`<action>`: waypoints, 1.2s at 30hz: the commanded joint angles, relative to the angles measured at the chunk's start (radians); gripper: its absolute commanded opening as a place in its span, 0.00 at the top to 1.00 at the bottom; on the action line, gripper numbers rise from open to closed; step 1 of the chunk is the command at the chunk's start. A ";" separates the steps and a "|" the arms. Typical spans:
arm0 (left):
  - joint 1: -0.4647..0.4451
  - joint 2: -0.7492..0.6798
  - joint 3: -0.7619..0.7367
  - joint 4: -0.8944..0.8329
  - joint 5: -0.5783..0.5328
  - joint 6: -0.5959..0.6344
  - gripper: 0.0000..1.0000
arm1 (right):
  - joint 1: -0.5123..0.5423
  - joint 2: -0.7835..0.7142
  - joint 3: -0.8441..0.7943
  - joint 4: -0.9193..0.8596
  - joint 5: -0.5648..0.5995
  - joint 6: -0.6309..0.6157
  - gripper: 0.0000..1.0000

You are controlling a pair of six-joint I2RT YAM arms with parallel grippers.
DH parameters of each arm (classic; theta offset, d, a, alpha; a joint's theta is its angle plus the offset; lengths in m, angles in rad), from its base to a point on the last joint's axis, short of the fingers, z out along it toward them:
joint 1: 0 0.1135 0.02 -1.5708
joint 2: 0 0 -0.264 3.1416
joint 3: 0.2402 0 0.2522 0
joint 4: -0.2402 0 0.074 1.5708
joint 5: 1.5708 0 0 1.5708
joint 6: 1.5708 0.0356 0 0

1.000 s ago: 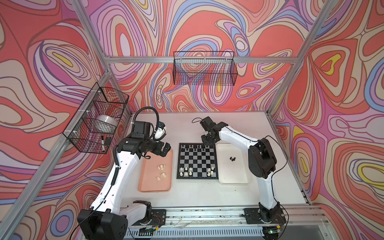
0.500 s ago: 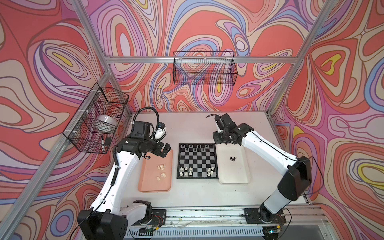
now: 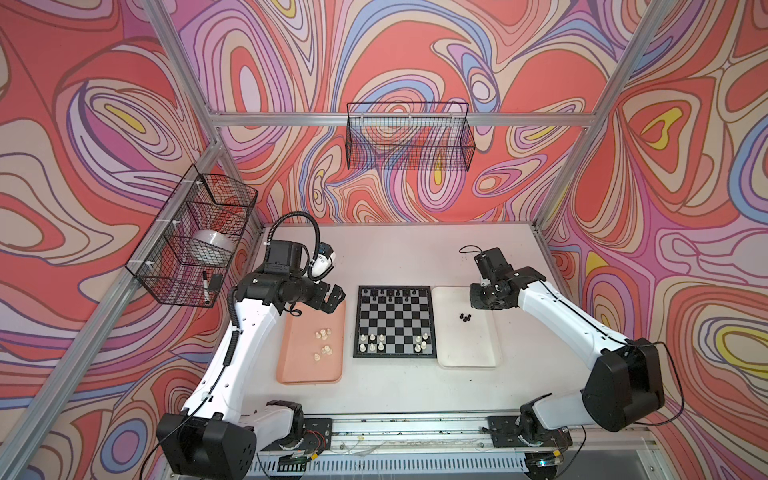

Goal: Set up the chess pieces on the board
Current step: 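Lower the right gripper toward the remaining black pieces in the white tray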

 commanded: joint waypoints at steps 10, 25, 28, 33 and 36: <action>-0.005 -0.006 0.001 -0.018 0.014 0.014 0.00 | -0.025 0.131 -0.016 0.093 -0.051 0.040 0.70; -0.005 -0.001 -0.012 -0.010 0.013 0.015 0.00 | -0.042 0.192 -0.042 0.130 -0.062 0.042 0.71; -0.005 -0.002 -0.015 -0.009 0.014 0.013 0.00 | -0.048 0.197 -0.048 0.135 -0.071 0.041 0.72; -0.006 -0.004 -0.018 -0.009 0.016 0.010 0.00 | -0.052 0.214 -0.048 0.137 -0.076 0.033 0.72; -0.005 -0.004 -0.018 -0.008 0.015 0.010 0.00 | -0.054 0.221 -0.052 0.141 -0.079 0.033 0.72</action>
